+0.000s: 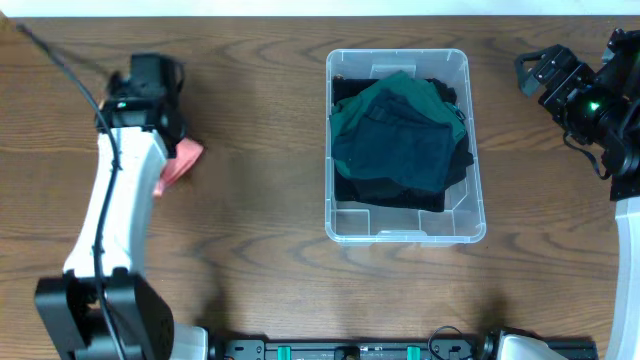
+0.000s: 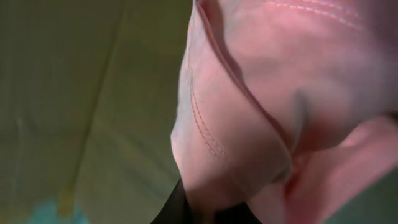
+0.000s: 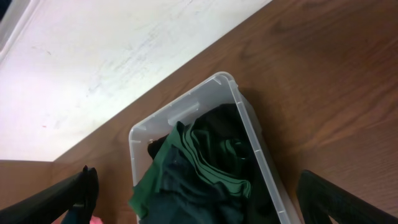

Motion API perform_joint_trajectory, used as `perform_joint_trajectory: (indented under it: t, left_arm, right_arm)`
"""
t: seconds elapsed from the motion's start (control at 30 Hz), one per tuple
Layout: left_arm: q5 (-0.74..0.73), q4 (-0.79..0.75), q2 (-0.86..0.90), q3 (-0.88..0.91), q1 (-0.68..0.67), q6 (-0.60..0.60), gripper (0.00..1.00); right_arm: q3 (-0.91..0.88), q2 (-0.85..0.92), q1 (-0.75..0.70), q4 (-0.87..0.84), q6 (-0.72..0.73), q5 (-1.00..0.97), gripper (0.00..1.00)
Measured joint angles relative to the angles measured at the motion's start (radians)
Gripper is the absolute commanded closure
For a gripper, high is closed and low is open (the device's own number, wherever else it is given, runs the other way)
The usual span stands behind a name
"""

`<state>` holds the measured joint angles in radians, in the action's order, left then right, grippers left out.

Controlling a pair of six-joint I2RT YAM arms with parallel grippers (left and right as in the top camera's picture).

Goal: Pack container
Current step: 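Lift the pink garment and carry it right over the bin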

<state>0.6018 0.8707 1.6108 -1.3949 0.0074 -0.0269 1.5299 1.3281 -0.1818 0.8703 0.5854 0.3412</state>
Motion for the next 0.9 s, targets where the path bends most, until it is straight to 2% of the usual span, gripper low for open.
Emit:
perform_joint_trajectory:
  t: [0.2,0.5,0.67,0.9]
  left_arm:
    - [-0.076,-0.138,-0.055,-0.088,-0.235,0.246,0.94]
    - [-0.172,-0.392,-0.086,-0.097,-0.566,0.616,0.94]
    - [-0.24,-0.51,-0.086,-0.097,-0.65,0.777,0.94]
    - [-0.291,-0.736,-0.087,-0.097,-0.685,0.908,0.94]
  right_arm:
    - [0.0,0.0,0.0,0.0,0.0,0.0,0.01]
    - [0.0,0.0,0.0,0.0,0.0,0.0,0.01]
    - [0.0,0.0,0.0,0.0,0.0,0.0,0.01]
    - [0.0,0.0,0.0,0.0,0.0,0.0,0.01]
